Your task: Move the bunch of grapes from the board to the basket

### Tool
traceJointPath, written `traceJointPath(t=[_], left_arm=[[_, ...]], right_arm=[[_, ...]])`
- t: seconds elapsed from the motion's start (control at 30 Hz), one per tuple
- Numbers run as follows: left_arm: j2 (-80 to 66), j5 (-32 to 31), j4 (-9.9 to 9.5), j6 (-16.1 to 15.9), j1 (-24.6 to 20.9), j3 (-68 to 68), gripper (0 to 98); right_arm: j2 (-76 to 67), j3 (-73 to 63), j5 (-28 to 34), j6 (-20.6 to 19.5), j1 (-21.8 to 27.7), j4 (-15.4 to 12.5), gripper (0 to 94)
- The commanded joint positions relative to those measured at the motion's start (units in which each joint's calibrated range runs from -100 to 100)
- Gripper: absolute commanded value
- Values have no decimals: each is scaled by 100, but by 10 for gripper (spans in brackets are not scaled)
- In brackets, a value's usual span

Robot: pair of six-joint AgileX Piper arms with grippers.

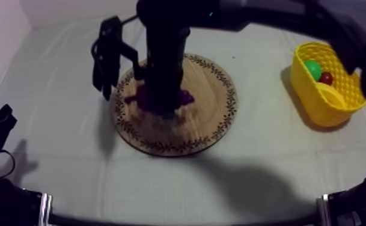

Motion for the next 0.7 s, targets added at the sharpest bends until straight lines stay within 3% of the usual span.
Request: traceJointPath(t=[0.0,0.4,0.67], left_arm=[[3,3,1,1,-1,4,0],[3,3,1,1,-1,4,0],[3,3,1,1,-1,4,0]], right_arm=[[-301,-120,83,29,12,-20,292],[-1397,-754,625,-21,100,7,299],[-2179,45,619,-395,419,111,301]])
